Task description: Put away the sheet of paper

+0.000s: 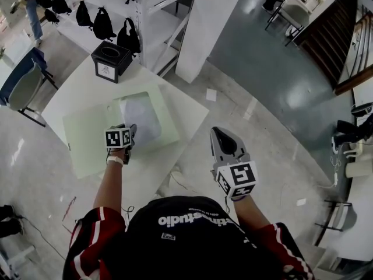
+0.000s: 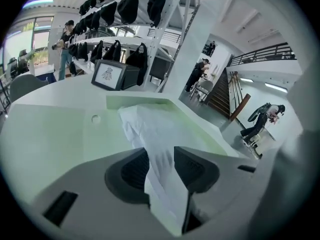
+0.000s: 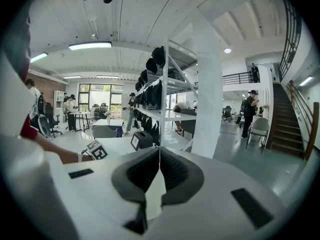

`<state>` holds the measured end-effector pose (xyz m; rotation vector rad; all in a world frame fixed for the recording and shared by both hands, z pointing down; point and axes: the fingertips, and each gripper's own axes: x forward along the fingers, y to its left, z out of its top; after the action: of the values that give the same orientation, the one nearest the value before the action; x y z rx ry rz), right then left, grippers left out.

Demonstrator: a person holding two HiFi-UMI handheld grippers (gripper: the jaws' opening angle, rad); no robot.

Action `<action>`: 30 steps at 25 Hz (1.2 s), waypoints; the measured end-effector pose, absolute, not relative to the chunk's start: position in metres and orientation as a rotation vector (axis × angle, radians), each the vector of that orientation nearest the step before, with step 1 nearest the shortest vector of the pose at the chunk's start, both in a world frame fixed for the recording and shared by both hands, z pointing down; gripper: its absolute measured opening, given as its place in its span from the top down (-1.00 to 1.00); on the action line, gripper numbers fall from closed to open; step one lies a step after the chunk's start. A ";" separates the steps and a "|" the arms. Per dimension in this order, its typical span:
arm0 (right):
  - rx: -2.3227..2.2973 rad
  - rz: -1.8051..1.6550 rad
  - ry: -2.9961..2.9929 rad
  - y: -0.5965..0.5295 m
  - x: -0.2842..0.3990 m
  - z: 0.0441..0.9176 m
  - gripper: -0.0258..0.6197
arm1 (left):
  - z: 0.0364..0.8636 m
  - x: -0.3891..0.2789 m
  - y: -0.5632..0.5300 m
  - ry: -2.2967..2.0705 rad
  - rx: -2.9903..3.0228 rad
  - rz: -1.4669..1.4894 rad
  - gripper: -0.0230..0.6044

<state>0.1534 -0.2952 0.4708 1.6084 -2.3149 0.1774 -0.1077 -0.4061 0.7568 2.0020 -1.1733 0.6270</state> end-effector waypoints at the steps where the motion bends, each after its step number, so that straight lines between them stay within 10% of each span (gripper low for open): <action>1: 1.608 0.176 -2.315 -0.294 0.153 0.470 0.90 | 0.757 -0.111 -0.406 -1.186 1.997 0.628 0.46; 30: 1.456 0.081 -2.461 -0.285 0.076 0.449 0.90 | 0.696 -0.190 -0.354 -1.362 1.963 0.329 0.46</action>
<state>0.0757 -0.2849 0.4493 1.4560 -2.4611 0.0813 -0.1904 -0.3536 0.6964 1.9630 -1.3621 0.3293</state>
